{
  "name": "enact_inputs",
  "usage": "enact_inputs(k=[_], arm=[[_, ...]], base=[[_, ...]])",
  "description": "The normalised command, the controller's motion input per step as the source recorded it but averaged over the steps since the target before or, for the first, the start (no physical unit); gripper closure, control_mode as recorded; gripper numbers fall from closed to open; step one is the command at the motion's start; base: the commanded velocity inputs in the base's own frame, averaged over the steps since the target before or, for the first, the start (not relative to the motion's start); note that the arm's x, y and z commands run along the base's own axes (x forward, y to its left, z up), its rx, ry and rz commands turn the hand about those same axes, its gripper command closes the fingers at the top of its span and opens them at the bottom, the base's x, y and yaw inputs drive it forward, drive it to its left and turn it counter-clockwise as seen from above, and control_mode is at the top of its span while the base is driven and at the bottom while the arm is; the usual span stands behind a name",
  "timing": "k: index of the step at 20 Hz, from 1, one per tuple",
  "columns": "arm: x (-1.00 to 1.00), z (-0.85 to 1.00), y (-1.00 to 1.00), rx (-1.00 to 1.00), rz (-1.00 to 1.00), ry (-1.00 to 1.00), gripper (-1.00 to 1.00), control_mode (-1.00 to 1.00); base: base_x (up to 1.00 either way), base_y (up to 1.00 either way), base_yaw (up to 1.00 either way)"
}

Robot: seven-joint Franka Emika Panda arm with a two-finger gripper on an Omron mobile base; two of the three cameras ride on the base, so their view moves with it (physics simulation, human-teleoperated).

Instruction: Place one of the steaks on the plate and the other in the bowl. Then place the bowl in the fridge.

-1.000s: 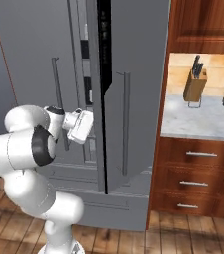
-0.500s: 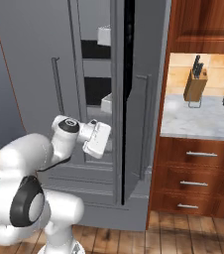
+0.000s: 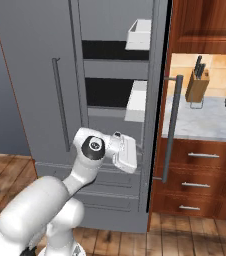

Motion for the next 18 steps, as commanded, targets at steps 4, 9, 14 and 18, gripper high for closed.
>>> enact_inputs(k=[4,9,14,18], arm=[[0.00,0.00,-0.36,0.00,0.05,0.24,-1.00,-1.00],[-0.01,0.23,0.47,-0.02,-0.01,0.15,-1.00,-1.00],[0.00,0.33,0.64,0.04,-0.11,0.18,-1.00,-1.00],[0.01,-0.28,0.66,0.40,-0.44,-0.08,-1.00,-1.00]], base=[[0.00,0.00,0.00],[0.00,0.00,0.00],[0.00,0.00,0.00],[0.00,0.00,0.00]])
